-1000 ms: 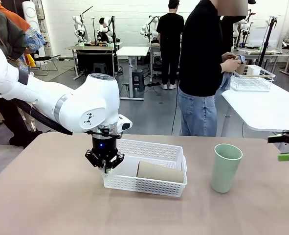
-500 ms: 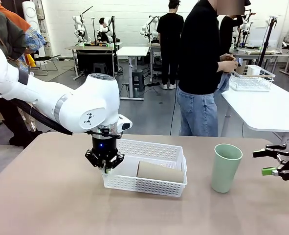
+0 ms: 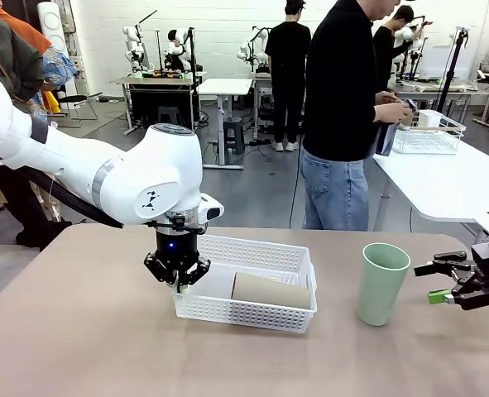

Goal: Clean and organize the cups into the basket.
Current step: Pick up the Reusable plastic cup from the right side of the table and stack it inside the Organizing basket in the center of the table.

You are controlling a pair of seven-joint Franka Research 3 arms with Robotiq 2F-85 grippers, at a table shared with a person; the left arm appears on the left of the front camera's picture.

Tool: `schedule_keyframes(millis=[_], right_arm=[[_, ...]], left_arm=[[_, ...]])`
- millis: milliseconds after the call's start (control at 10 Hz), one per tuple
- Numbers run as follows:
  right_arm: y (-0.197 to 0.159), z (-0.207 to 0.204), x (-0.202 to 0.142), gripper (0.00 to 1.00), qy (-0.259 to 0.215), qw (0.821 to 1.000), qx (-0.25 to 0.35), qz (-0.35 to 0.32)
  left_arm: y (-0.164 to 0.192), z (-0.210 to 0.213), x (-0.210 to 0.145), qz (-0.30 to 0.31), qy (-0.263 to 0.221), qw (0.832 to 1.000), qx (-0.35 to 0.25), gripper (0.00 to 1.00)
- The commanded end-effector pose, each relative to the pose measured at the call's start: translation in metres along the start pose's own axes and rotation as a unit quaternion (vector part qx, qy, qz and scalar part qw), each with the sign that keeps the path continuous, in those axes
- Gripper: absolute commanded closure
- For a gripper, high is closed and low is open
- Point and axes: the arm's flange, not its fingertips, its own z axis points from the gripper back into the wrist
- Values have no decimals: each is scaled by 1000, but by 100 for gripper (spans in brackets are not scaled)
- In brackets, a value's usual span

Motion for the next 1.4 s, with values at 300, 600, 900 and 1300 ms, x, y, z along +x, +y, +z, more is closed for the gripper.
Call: schedule_keyframes(millis=[300,600,900,1300], right_arm=[[1,2,1,0,-2,1000,-1,1],[-5,-27,-12,0,22,999,48,8],[-8,-42,-10,0,12,997,68,21],[-17,-65,0,0,-4,997,69,35]], left_arm=[[0,0,-1,0,-1,1000,2,100],[0,0,-1,0,-1,1000,2,100],[0,0,-1,0,-1,1000,2,100],[0,0,-1,0,-1,1000,2,100]])
